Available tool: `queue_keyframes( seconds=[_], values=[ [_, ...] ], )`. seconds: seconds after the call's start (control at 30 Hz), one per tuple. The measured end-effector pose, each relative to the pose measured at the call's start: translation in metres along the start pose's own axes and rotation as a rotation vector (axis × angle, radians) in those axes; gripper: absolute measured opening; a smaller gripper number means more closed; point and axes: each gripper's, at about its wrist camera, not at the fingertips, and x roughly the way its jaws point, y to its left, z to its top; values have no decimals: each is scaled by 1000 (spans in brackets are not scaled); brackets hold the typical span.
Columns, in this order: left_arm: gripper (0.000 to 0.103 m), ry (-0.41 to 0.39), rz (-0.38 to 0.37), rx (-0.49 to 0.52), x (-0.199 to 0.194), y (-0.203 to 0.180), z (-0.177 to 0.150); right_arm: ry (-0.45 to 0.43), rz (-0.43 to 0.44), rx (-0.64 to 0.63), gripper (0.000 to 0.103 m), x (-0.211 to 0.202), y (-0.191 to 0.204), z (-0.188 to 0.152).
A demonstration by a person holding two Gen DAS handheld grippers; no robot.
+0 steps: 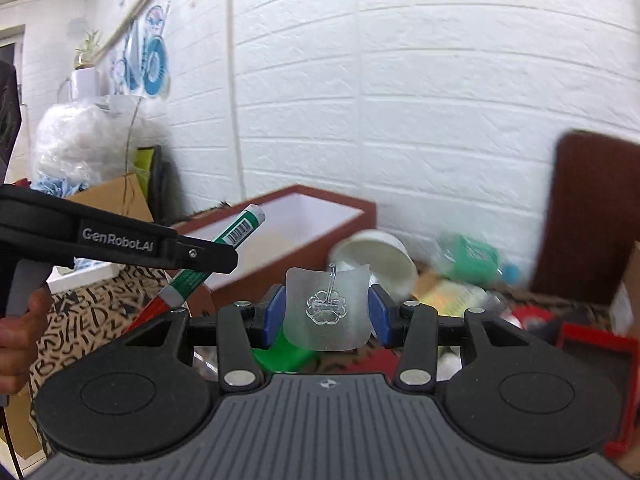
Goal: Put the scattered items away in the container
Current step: 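Carry marker and packet into the shoebox and open both grippers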
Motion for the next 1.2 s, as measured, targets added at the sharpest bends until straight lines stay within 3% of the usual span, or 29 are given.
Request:
queue_keyframes(
  seconds=[0.27, 0.53, 1.1, 1.13, 1.17, 1.2],
  values=[
    [12, -21, 76, -65, 27, 59, 39, -14, 91, -71, 50, 62, 32, 27],
    [12, 32, 110, -92, 72, 101, 46, 25, 150, -107, 51, 125, 53, 30],
    [12, 82, 108, -132, 127, 135, 46, 109, 132, -132, 58, 181, 64, 16],
    [13, 85, 112, -132, 128, 135, 45, 112, 131, -134, 60, 182, 65, 16],
    [33, 84, 119, -130, 128, 135, 45, 115, 132, -138, 64, 183, 66, 15],
    [37, 78, 131, -126, 127, 135, 44, 115, 132, -143, 70, 182, 66, 15]
  ],
)
